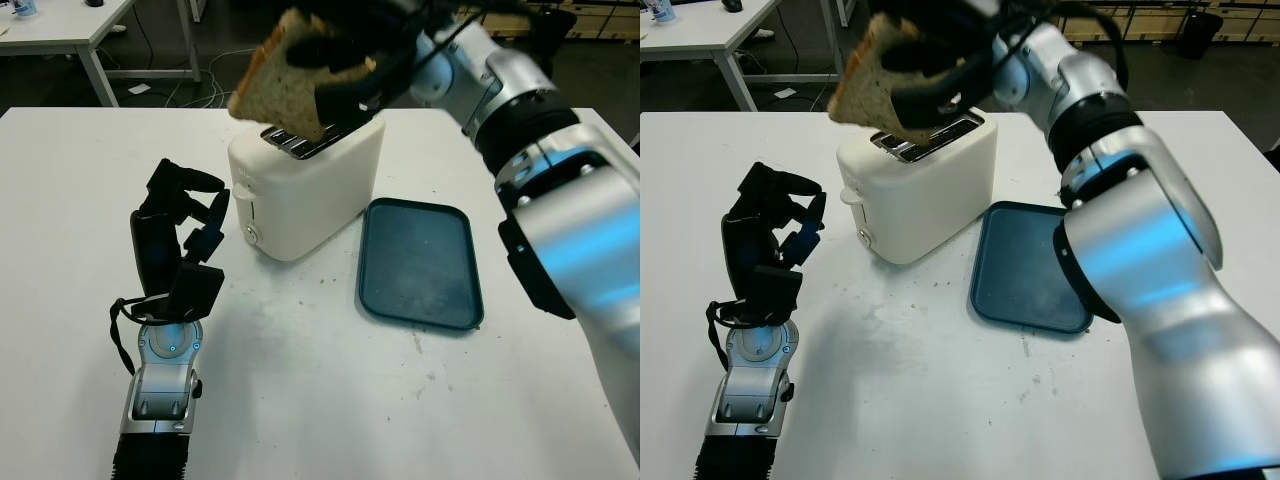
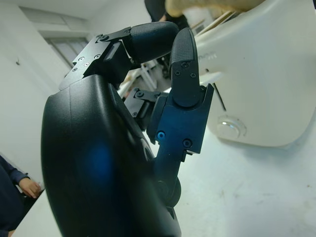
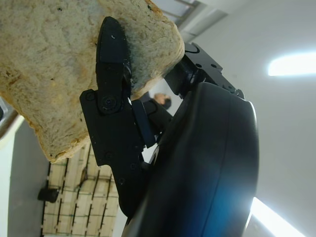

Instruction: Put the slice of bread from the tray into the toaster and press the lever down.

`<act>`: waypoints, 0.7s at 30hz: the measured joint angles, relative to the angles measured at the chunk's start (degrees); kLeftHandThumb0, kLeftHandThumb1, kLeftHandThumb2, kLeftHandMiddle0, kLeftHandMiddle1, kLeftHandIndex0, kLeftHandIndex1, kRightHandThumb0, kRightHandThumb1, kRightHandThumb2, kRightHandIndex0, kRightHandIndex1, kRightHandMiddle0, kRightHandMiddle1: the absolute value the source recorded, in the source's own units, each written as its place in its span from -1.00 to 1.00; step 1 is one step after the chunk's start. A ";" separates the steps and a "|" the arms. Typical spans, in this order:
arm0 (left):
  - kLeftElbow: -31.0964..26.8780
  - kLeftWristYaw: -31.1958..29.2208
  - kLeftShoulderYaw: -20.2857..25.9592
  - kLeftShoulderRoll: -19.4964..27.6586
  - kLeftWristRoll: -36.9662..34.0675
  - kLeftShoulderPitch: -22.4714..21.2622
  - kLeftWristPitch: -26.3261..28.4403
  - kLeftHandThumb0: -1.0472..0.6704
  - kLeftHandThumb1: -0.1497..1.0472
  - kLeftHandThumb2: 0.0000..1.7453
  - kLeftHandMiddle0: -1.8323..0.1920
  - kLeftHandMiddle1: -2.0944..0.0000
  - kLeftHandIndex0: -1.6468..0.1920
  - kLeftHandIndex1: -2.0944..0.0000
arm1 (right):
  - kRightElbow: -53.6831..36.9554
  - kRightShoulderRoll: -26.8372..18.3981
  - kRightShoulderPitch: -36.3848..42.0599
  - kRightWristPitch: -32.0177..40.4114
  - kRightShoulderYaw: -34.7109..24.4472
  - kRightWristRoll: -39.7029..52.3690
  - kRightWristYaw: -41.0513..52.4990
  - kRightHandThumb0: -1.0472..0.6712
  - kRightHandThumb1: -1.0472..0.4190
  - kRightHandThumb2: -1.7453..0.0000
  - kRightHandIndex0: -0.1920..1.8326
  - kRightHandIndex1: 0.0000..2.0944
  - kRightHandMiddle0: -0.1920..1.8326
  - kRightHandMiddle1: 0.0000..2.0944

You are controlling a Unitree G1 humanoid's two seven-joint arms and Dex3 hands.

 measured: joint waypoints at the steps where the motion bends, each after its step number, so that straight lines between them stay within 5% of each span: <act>1: 0.00 0.02 0.00 0.00 0.01 0.06 0.00 -0.30 0.79 -0.67 0.13 -0.67 0.21 -0.47 | 0.03 0.00 0.26 0.05 0.21 -0.02 0.00 -0.40 -0.83 0.47 0.33 0.67 0.05 0.67; 21: -0.16 0.09 -0.03 -0.01 0.01 0.21 0.01 -0.28 0.79 -0.68 0.13 -0.67 0.22 -0.47 | 0.65 -2.61 1.32 2.11 6.11 -4.44 -2.81 -0.40 -0.83 0.48 0.25 0.67 0.01 0.67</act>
